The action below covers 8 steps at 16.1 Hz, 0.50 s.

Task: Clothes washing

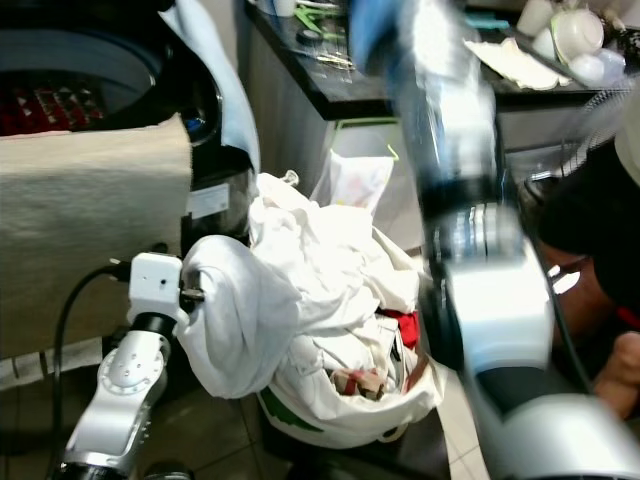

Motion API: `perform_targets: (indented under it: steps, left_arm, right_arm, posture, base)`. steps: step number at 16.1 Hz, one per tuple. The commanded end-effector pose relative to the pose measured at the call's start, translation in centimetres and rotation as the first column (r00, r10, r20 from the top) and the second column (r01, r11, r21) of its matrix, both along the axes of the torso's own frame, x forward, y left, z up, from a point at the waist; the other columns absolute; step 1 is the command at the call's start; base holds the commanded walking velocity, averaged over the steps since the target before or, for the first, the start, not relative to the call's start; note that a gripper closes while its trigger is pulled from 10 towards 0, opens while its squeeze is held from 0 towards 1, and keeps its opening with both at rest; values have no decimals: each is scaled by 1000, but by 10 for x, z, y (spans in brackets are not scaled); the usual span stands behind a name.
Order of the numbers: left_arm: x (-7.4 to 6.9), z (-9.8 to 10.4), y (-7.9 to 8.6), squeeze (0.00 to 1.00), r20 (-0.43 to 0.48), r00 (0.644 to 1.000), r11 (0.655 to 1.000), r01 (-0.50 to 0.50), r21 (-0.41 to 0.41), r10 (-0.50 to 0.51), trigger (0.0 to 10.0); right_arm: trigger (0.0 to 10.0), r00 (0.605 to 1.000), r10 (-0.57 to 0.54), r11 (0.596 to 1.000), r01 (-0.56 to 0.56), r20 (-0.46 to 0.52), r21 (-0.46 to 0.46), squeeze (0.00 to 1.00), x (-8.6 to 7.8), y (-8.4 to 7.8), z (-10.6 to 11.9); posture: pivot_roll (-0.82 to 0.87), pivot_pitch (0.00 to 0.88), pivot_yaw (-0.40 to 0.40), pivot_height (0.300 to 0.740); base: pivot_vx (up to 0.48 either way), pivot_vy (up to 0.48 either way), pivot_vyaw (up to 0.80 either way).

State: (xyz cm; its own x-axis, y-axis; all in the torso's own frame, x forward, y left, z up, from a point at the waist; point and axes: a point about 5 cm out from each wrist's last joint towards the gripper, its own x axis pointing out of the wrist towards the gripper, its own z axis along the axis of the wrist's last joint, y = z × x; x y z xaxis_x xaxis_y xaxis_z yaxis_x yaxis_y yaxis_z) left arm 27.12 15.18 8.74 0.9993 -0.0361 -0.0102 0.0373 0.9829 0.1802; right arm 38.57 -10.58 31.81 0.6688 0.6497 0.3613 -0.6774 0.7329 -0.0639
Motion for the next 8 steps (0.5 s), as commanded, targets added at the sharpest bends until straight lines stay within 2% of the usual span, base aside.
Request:
perform_targets:
  steps: [1,2,3,4,5,6,7,8]
  left_arm:
    - [4,12,-4,0,45,999,1000,16,-12,-16,10000]
    - [7,15,-4,0,41,999,999,34,-15,-33,10000]
    - [9,18,-2,0,45,998,999,39,-28,-37,10000]
    - [11,21,1,0,50,998,999,29,-18,-28,10000]
    - [12,27,1,0,77,996,999,43,-18,-42,10000]
    - [12,30,0,0,98,994,998,58,-27,-55,10000]
    - [4,44,-10,0,216,957,977,169,133,-195,10000]
    - [1,42,-13,0,215,948,964,196,178,-233,10000]
  right_arm:
    - [10000,995,51,999,-50,81,-8,1000,-11,2,22]
    - [10000,997,62,998,-62,34,-21,1000,-23,-7,-6]
    - [10000,997,69,997,-69,25,-18,1000,-39,-16,-18]
    - [10000,990,138,990,-138,6,-35,1000,-61,-17,-28]
    - [10000,981,183,980,-187,-59,-70,1000,-76,-18,-44]
    - [10000,979,182,979,-189,-86,-82,1000,-80,-20,-51]
    - [10000,973,109,984,-135,-204,-116,0,-82,-33,-86]
    - [10000,969,91,986,-120,-232,-113,0,-82,-36,-94]
  posture:
    - [114,0,-120,727]
    - [93,0,-105,727]
    - [84,0,-101,727]
    - [78,0,-99,727]
    - [74,0,-98,727]
    - [69,0,-98,727]
    - [63,0,-96,727]
    - [63,0,-96,727]
  base:
    - [0,0,0]
    - [0,0,0]
    - [0,0,0]
    - [0,0,0]
    - [0,0,0]
    - [0,0,0]
    - [0,0,0]
    - [0,0,0]
